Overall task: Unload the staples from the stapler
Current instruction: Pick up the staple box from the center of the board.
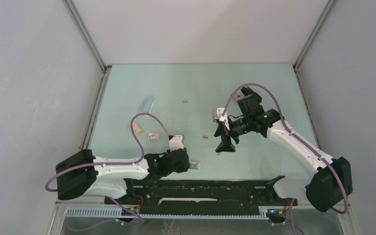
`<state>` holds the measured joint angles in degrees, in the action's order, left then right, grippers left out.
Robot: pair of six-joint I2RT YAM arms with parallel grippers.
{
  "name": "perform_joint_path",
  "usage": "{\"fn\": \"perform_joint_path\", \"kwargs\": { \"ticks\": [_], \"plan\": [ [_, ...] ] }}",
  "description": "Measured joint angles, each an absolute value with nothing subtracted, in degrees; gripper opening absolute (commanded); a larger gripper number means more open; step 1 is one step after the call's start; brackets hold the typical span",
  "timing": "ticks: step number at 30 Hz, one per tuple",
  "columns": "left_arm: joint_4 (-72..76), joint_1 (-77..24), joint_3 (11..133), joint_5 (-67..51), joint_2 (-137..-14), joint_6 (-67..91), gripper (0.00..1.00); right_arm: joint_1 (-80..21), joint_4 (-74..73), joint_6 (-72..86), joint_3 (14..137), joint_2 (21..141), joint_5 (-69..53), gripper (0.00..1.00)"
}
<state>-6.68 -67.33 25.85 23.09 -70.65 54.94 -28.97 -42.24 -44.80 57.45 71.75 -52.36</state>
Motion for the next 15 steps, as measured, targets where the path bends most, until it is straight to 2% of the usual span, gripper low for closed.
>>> {"fn": "perform_joint_path", "kwargs": {
  "ticks": [4, 15],
  "plan": [
    [-6.8, -67.4, 26.5, 23.1, -70.7, 55.0, 0.27, -29.0, -42.2, -44.8, 57.5, 71.7, -52.4, 0.80],
    [-10.1, -68.1, 28.3, 23.3, -72.4, 55.5, 0.27, -29.0, -42.2, -44.8, 57.5, 71.7, -52.3, 0.80]
  ]
}}
